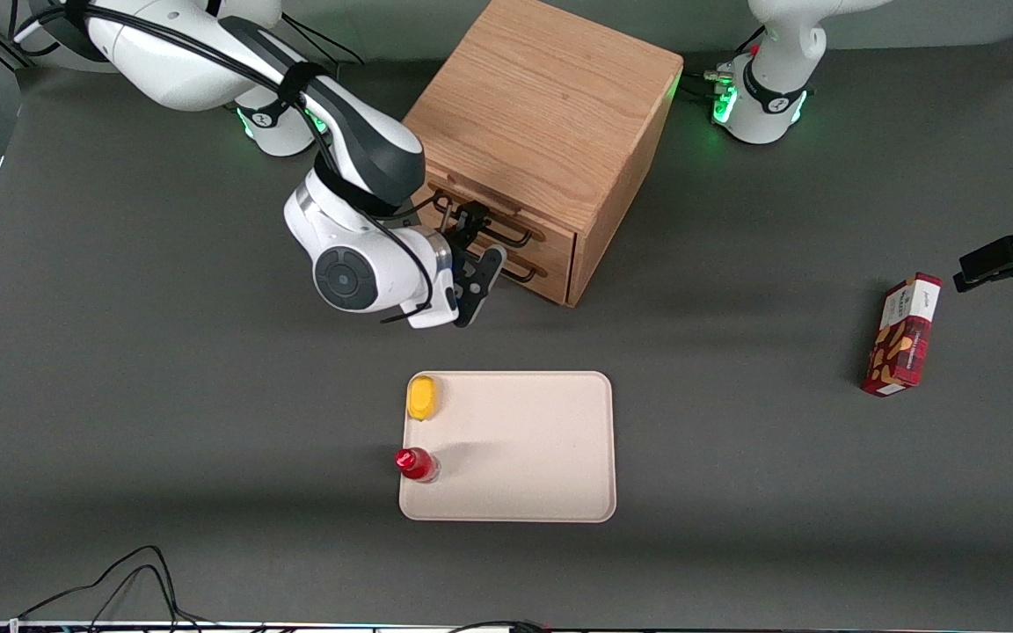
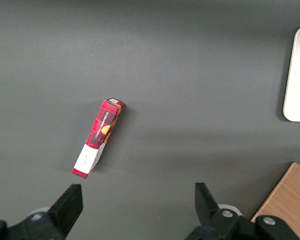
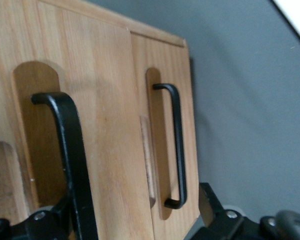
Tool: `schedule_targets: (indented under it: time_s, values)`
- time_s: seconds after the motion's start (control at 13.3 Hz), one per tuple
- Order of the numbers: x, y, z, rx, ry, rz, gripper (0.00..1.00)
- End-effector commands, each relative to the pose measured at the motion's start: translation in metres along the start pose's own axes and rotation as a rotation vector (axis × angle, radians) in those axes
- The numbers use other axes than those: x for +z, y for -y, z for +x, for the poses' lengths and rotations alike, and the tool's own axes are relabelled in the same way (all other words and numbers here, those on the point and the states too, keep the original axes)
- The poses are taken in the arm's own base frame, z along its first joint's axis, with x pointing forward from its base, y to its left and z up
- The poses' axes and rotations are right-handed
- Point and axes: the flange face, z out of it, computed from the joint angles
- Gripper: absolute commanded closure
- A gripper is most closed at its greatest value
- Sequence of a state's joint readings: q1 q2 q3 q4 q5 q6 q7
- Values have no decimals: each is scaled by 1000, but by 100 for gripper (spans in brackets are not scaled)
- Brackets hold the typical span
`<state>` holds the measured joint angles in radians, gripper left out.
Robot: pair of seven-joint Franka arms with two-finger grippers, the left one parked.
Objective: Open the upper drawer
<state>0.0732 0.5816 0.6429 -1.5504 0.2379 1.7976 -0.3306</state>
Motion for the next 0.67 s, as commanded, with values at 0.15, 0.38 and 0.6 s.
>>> schedule_targets:
  time_s: [0.15, 0.38, 0.6]
  values:
    - [-46, -50, 13, 44, -89, -57, 0]
    - [-54, -77, 10, 62, -90, -97, 0]
    - [-76, -102, 7, 72, -100, -102, 0]
